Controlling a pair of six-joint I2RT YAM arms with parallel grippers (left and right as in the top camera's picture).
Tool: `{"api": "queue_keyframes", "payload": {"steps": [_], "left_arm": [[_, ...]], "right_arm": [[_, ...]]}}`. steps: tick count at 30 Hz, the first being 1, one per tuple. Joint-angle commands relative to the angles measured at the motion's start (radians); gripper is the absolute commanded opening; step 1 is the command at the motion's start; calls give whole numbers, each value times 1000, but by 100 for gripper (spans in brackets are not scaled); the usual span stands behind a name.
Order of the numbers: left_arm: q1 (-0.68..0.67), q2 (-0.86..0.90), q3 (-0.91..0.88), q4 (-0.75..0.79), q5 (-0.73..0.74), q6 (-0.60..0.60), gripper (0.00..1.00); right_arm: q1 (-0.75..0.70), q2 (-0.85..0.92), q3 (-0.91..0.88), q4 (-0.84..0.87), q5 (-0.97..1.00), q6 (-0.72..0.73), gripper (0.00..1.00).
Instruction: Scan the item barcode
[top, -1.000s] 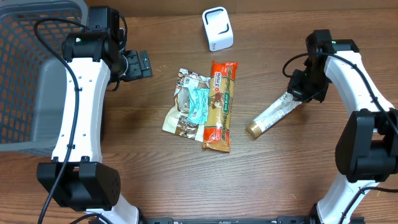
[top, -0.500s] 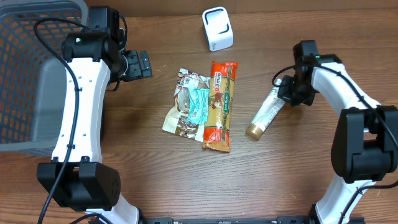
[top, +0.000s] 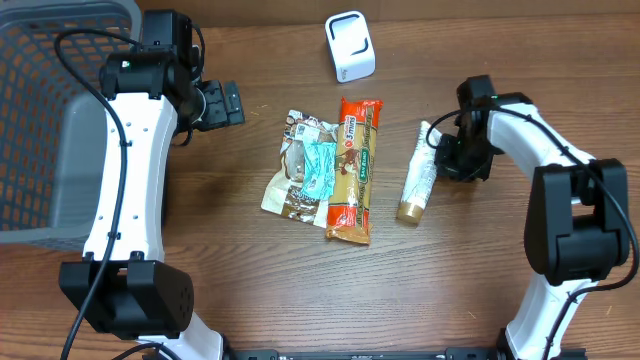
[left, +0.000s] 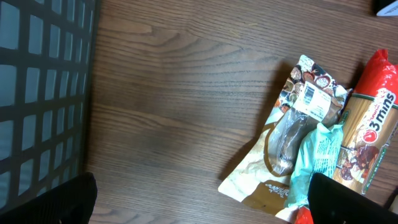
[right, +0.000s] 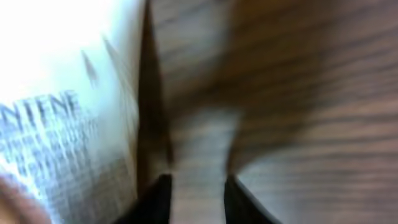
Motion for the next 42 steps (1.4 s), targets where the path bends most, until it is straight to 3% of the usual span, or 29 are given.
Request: {"api": "queue_keyframes", "payload": {"steps": [1,7,15,19,26,36,42], "left_arm": [[-2,5,-6,1,5,20,100],[-2,5,-6,1,5,20,100],[-2,5,-6,1,5,20,100],[-2,5,-6,1,5,20,99],[-2,5,-6,1,5,20,100],[-2,5,-6,2,5,20,100],[-2,5,-6,1,5,20,100]], "right_arm": [[-35,-48,57,-39,-207,-93,48],[-56,-59,48,-124,-304,-166,67],[43,-52,-51,0,-303,-162,72],[70,-46,-84,39,-288,-161,70],[72,-47,-84,3,-30,-153,65],[72,-47,-82,-11,171,-154,63],[72,-52,-23,-46,277,-154,45]]}}
